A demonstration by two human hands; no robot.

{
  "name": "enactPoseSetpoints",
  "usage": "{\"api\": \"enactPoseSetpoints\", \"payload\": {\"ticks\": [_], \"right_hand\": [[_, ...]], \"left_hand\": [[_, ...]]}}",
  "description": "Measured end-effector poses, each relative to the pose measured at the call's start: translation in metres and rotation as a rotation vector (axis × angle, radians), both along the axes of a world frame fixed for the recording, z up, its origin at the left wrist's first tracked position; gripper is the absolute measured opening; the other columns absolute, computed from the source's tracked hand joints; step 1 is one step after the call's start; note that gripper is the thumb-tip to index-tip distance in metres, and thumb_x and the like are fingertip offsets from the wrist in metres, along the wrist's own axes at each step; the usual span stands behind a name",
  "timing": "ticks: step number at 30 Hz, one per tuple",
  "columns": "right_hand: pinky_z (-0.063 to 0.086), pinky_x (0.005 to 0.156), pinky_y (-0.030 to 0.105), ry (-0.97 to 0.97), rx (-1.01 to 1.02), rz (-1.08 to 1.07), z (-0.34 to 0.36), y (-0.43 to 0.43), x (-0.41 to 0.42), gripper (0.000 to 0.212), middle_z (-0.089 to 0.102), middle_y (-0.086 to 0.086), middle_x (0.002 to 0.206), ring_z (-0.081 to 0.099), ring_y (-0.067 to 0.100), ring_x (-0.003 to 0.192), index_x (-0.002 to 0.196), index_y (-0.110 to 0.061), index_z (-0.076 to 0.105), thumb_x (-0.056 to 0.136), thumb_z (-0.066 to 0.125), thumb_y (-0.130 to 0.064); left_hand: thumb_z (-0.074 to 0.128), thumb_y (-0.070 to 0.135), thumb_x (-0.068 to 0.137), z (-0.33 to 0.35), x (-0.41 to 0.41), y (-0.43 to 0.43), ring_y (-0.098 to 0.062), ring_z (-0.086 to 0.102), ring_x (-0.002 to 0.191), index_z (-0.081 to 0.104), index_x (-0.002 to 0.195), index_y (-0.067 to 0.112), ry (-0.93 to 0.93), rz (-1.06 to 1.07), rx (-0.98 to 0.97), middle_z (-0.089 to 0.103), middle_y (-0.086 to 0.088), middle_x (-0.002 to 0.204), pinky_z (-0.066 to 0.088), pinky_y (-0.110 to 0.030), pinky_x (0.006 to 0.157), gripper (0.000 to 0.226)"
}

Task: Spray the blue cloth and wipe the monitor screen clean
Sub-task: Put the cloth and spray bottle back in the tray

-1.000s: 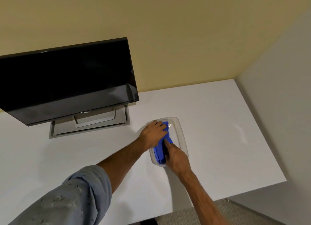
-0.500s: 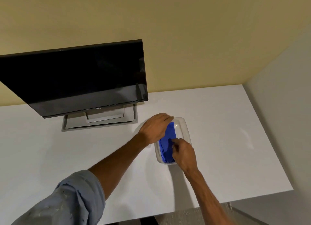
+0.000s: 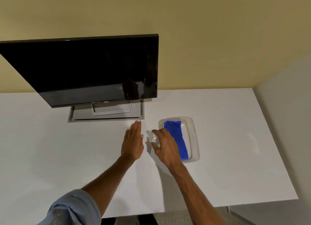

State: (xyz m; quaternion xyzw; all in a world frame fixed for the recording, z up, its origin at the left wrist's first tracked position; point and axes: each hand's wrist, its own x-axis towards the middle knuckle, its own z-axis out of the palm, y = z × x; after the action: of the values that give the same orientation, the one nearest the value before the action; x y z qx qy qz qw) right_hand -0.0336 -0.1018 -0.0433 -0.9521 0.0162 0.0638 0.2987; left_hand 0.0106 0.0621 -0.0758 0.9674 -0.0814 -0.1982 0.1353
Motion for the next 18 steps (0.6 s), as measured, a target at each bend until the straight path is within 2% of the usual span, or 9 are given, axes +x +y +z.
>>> {"api": "enactPoseSetpoints", "payload": {"ticks": [4, 8, 9, 11, 13, 14, 16, 18], "right_hand": [[0.056, 0.105, 0.03, 0.004, 0.026, -0.04, -0.009, 0.005, -0.003, 0.034, 0.068, 0.004, 0.139, 0.066, 0.021, 0.125, 0.142, -0.012, 0.068, 0.112, 0.059, -0.027], [0.062, 0.087, 0.033, -0.071, 0.12, -0.17, 0.003, -0.003, -0.011, 0.026, 0.072, 0.001, 0.121, 0.069, 0.019, 0.107, 0.128, -0.015, 0.074, 0.108, 0.067, -0.03], [0.061, 0.082, 0.029, -0.105, 0.158, -0.218, 0.008, -0.007, -0.013, 0.023, 0.073, -0.003, 0.114, 0.069, 0.015, 0.099, 0.124, -0.018, 0.074, 0.106, 0.069, -0.032], [0.054, 0.075, 0.012, -0.146, 0.241, -0.316, 0.02, -0.018, -0.016, 0.021, 0.069, -0.02, 0.101, 0.067, 0.006, 0.087, 0.122, -0.028, 0.071, 0.103, 0.074, -0.037], [0.048, 0.072, 0.003, -0.185, 0.279, -0.404, 0.035, -0.037, -0.016, 0.021, 0.065, -0.032, 0.1, 0.066, -0.004, 0.09, 0.118, -0.038, 0.069, 0.099, 0.076, -0.039], [0.047, 0.069, 0.004, -0.211, 0.269, -0.442, 0.04, -0.049, -0.014, 0.018, 0.065, -0.033, 0.103, 0.066, -0.005, 0.091, 0.114, -0.041, 0.068, 0.098, 0.076, -0.039], [0.045, 0.065, 0.013, -0.246, 0.231, -0.514, 0.045, -0.074, -0.011, 0.011, 0.066, -0.023, 0.108, 0.067, 0.002, 0.087, 0.106, -0.041, 0.066, 0.099, 0.074, -0.039], [0.045, 0.063, 0.023, -0.255, 0.169, -0.561, 0.043, -0.096, -0.007, 0.005, 0.065, -0.018, 0.108, 0.066, 0.004, 0.079, 0.106, -0.038, 0.069, 0.103, 0.073, -0.04]], "left_hand": [[0.021, 0.049, 0.12, -0.017, -0.011, -0.001, -0.03, -0.014, 0.173, -0.016, 0.176, 0.016, 0.135, -0.056, 0.134, -0.024, -0.01, 0.183, 0.009, -0.047, 0.141, 0.074], [0.02, 0.05, 0.12, -0.019, -0.008, -0.002, -0.032, -0.019, 0.171, -0.02, 0.175, 0.015, 0.178, -0.078, 0.143, -0.029, -0.012, 0.182, 0.006, -0.051, 0.141, 0.076], [0.02, 0.049, 0.12, -0.019, -0.008, -0.002, -0.032, -0.02, 0.171, -0.02, 0.175, 0.015, 0.188, -0.073, 0.137, -0.029, -0.011, 0.181, 0.006, -0.051, 0.141, 0.076], [0.021, 0.047, 0.121, -0.02, -0.007, 0.0, -0.032, -0.021, 0.171, -0.021, 0.174, 0.015, 0.2, -0.06, 0.12, -0.03, -0.011, 0.181, 0.004, -0.051, 0.141, 0.076], [0.022, 0.047, 0.121, -0.021, -0.008, -0.001, -0.031, -0.021, 0.171, -0.021, 0.174, 0.015, 0.207, -0.048, 0.1, -0.031, -0.011, 0.181, 0.003, -0.051, 0.141, 0.076], [0.022, 0.047, 0.121, -0.021, -0.008, -0.001, -0.031, -0.021, 0.171, -0.021, 0.174, 0.015, 0.208, -0.041, 0.094, -0.031, -0.011, 0.181, 0.002, -0.05, 0.141, 0.076], [0.022, 0.047, 0.12, -0.023, -0.008, -0.002, -0.031, -0.021, 0.171, -0.022, 0.174, 0.015, 0.202, -0.037, 0.092, -0.031, -0.011, 0.181, 0.001, -0.05, 0.141, 0.076], [0.021, 0.047, 0.12, -0.025, -0.009, -0.002, -0.032, -0.021, 0.171, -0.022, 0.174, 0.015, 0.193, -0.046, 0.102, -0.032, -0.012, 0.18, 0.001, -0.05, 0.141, 0.076]]}}
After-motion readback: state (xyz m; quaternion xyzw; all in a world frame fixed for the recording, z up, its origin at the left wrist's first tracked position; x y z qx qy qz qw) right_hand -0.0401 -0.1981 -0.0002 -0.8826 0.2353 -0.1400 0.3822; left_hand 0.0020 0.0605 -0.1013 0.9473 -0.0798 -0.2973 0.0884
